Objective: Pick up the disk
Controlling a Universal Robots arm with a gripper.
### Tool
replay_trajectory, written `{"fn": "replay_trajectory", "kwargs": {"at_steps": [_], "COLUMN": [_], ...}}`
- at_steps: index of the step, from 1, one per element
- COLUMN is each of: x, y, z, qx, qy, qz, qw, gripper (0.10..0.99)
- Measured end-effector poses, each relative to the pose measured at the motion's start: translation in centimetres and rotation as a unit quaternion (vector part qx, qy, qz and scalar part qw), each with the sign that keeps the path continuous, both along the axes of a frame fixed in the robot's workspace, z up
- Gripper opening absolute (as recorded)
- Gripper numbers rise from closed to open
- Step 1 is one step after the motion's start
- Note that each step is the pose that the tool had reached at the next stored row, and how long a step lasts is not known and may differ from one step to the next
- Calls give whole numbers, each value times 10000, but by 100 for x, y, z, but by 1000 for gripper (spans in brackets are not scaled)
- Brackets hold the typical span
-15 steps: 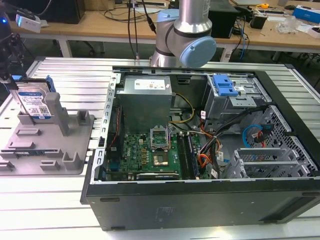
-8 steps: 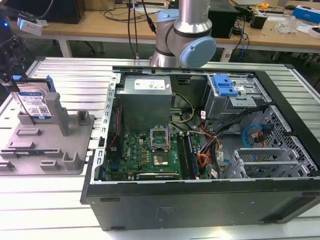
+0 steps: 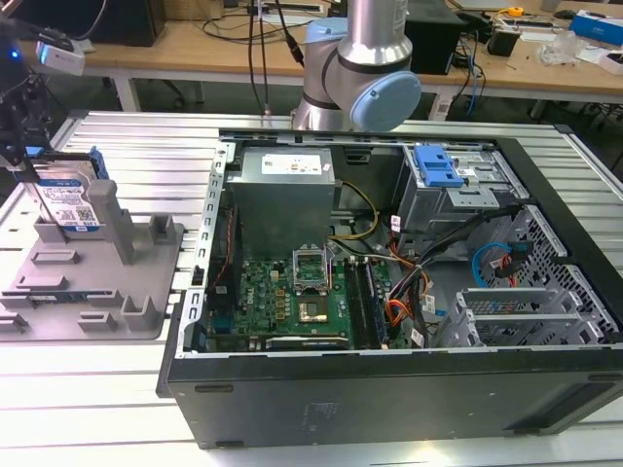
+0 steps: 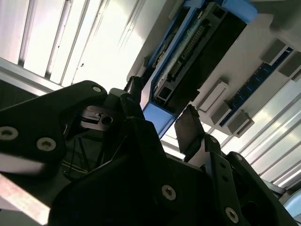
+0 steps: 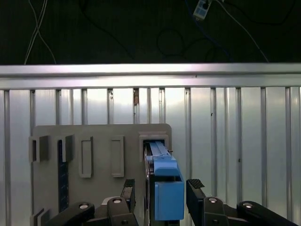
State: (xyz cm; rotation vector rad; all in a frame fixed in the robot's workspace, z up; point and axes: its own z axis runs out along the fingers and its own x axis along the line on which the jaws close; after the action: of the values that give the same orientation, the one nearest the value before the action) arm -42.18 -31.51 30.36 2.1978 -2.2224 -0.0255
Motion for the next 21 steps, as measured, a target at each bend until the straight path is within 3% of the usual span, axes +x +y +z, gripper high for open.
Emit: {"fn": "replay_trajectory", "kwargs": {"at_steps": [2, 21], "x": [0, 0], "y": [0, 5], "z": [-25, -45], "qx": [0, -1], "qy": [0, -1], "qz": [0, 0], "qw": [10000, 10000], "gripper": [404, 365]}}
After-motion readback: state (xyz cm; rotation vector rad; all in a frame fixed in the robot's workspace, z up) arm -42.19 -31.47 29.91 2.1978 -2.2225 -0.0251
